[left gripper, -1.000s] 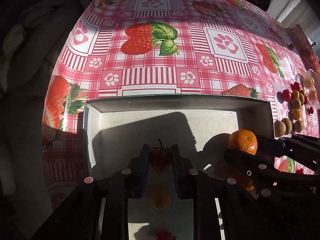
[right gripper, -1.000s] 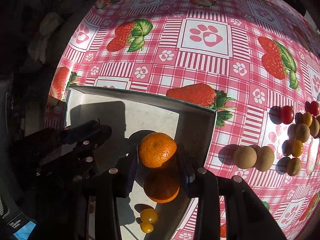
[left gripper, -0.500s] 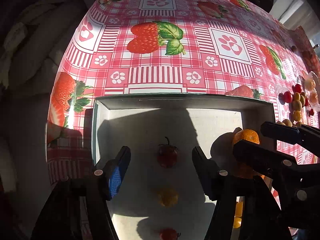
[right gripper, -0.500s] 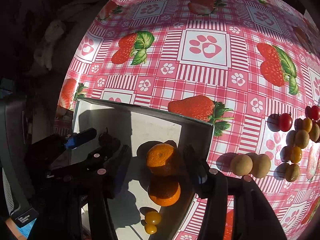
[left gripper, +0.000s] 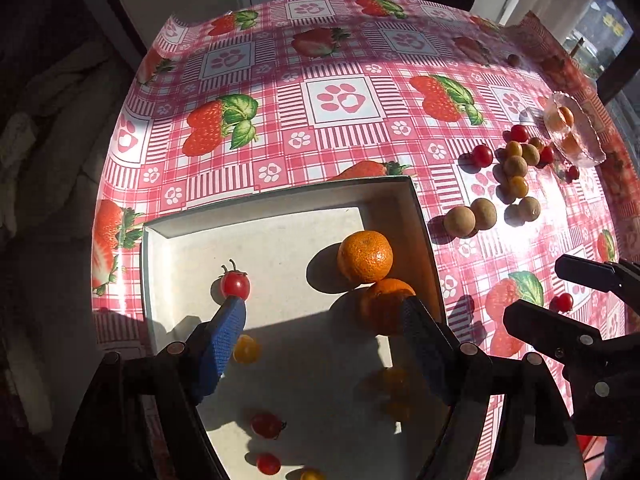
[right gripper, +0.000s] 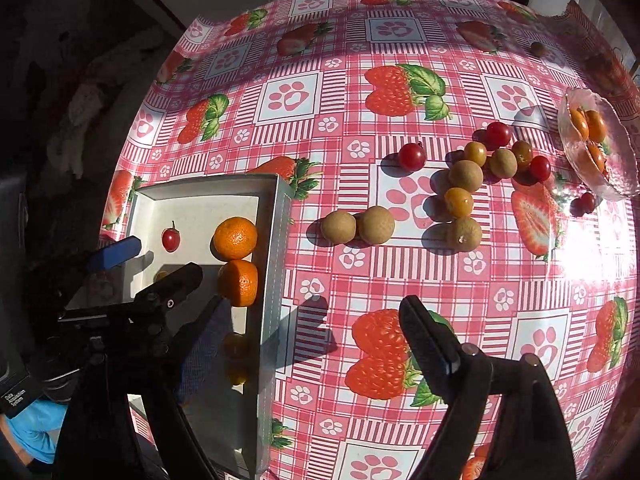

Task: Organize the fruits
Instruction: 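Move both grippers back over the fruit rows, then grasp a small brown round fruit with the left gripper while the right gripper grasps a red cherry tomato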

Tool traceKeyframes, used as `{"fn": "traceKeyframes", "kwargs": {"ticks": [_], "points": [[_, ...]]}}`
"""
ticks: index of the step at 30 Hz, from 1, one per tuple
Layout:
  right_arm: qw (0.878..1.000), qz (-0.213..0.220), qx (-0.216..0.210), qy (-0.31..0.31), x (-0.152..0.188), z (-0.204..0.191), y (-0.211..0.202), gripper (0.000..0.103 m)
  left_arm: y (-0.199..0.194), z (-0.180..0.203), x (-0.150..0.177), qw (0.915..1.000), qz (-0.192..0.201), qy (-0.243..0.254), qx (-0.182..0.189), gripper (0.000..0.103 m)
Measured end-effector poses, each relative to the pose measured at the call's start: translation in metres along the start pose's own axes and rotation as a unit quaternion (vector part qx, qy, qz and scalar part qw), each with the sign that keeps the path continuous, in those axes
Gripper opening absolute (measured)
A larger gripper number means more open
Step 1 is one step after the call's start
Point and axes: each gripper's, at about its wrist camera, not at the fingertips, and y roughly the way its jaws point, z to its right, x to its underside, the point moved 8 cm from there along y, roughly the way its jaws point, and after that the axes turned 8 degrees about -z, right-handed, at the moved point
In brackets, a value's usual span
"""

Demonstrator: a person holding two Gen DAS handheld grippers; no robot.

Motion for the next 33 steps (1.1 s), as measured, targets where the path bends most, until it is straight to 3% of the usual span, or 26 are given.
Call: {"fn": "traceKeyframes", "kwargs": {"ticks": [7, 12, 16, 23, 30, 33], "points": [[0.995, -0.018, 0.037, 0.086, 0.073, 0.084, -0.001, 0.089, -0.005, 0.076, 0.000, 0.9978, -0.003, 0.062, 0.024, 0.081], [0.990, -0.021, 0.053, 0.131, 0.098, 0.128, 0.003, 0.089, -0.007, 0.117, -0.016, 0.9954, 0.004, 0.085, 0.043, 0.081], [0.990, -0.008, 0.057, 0.129, 0.100, 0.138, 0.002, 0.088, -0.003, 0.143, -0.030, 0.9939, 0.010, 0.094, 0.056, 0.080], [0.993, 0.016, 0.049, 0.105, 0.091, 0.134, 0.006, 0.071, 0.016, 0.169, -0.049, 0.9933, 0.007, 0.099, 0.059, 0.080], [0.995, 0.031, 0.048, 0.083, 0.074, 0.121, 0.015, 0.067, 0.038, 0.183, -0.068, 0.9945, 0.000, 0.091, 0.051, 0.080], [0.995, 0.036, 0.049, 0.075, 0.066, 0.118, 0.017, 0.066, 0.049, 0.188, -0.073, 0.9949, -0.011, 0.090, 0.045, 0.067]]}}
